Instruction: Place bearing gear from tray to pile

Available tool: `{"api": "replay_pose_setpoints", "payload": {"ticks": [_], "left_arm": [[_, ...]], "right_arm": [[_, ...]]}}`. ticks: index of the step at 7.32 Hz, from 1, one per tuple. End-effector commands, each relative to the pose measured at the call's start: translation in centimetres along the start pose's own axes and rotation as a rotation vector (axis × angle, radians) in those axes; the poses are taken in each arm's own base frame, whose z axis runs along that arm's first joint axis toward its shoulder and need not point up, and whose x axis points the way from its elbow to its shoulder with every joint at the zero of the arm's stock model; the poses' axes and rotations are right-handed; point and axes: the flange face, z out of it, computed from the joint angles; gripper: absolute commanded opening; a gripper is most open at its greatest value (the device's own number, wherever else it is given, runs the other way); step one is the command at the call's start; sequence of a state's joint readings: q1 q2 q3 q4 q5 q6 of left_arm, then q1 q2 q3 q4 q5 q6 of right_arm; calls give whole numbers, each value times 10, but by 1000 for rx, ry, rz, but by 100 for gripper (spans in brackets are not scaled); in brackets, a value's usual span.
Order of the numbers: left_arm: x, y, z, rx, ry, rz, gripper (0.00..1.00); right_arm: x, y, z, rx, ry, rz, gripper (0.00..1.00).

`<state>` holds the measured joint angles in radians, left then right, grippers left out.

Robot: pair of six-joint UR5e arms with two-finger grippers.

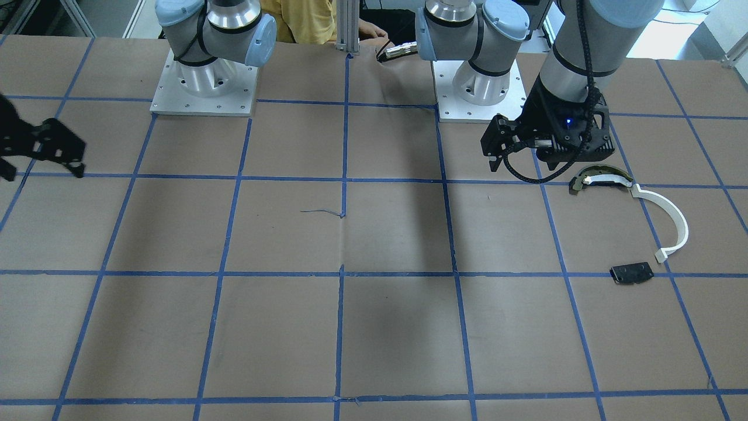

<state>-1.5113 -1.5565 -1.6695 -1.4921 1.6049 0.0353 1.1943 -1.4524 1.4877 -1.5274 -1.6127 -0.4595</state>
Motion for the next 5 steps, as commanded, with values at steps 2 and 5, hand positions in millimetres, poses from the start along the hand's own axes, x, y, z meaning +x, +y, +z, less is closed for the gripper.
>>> {"api": "replay_pose_setpoints", "payload": {"ticks": [2,5], "left_arm": [[1,1,5,-11,-2,3,100],[1,1,4,-8,-2,5,100]], "right_arm": [[280,41,89,47,123,-131,100],[392,82,234,0,-43,-79,100]]}}
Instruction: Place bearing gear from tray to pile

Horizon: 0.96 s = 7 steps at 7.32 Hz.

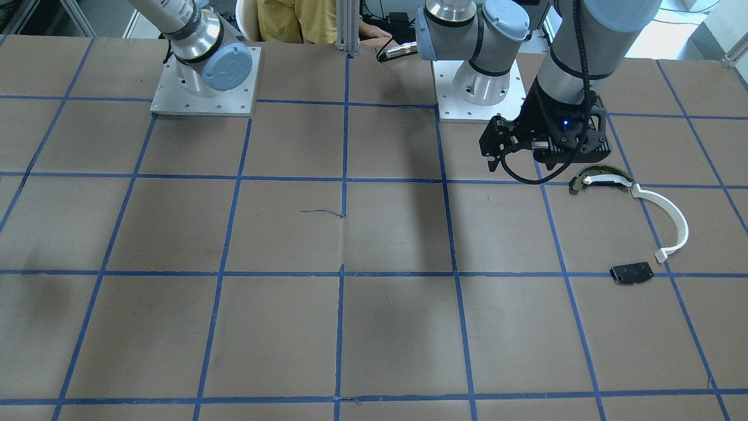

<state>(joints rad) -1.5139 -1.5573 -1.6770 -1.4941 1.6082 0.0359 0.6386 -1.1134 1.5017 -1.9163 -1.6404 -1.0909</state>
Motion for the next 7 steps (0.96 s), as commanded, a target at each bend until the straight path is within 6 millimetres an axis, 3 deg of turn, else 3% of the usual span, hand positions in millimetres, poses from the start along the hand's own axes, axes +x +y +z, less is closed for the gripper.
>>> {"api": "replay_pose_setpoints", "payload": {"ticks": [1,4,5,7], "left_arm": [[0,0,0,2,-1,-1,100],[0,-1,0,1,-1,-1,100],[0,-1,0,1,-1,-1,100],[0,-1,0,1,-1,-1,100]], "right_arm": [[49,12,90,-7,-15,-20,100],[42,16,113,-19,-31,-20,97],[39,18,117,-34,-33,-20,92],[41,19,119,-46,-21,-19,73]]}}
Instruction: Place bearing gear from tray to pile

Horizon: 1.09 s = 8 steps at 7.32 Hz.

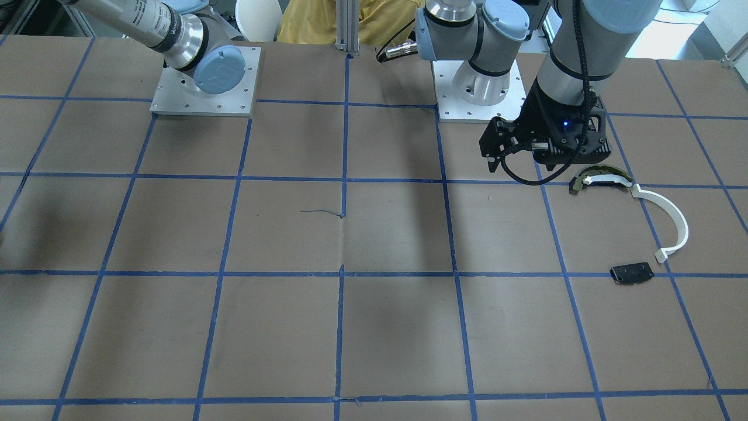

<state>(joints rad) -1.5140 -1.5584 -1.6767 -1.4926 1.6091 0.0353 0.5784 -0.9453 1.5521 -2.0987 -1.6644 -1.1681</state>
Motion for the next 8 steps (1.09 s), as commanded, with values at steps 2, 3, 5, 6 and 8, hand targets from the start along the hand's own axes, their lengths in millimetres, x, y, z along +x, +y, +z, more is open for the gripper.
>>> {"api": "replay_pose_setpoints", "payload": {"ticks": [2,3,5,6,8], "left_arm": [[0,0,0,0,-2,0,100],[0,0,0,-2,-2,0,100],[0,0,1,-2,0,0,100],[0,0,0,-2,0,0,100],[0,0,0,0,-2,0,100]], "right_arm": [[2,0,2,-5,23,1,62],[2,0,3,-4,22,1,58],[2,1,1,-6,25,3,26],[4,0,-1,-2,31,4,24],[3,1,-6,0,34,15,5]]}}
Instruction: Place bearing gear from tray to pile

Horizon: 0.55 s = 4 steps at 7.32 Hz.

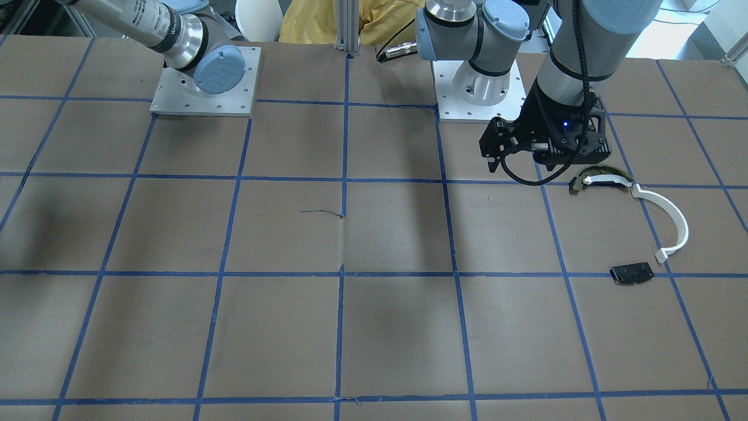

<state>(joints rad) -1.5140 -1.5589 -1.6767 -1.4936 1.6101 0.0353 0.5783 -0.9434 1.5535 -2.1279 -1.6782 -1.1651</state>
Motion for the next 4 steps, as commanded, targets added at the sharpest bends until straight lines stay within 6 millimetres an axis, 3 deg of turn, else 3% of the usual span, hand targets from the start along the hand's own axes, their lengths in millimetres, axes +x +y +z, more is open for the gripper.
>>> {"api": "replay_pose_setpoints", "payload": {"ticks": [1,2,3,4], "left_arm": [[0,0,0,0,1,0,100],[1,0,0,0,1,2,100],[0,0,0,-2,0,0,100],[0,0,0,0,-1,0,100]], "right_arm": [[-7,-4,-31,20,38,22,5],[-34,-24,-75,53,78,19,5],[-94,-60,-110,74,104,-41,5],[-170,-86,-152,141,125,-56,5]]}}
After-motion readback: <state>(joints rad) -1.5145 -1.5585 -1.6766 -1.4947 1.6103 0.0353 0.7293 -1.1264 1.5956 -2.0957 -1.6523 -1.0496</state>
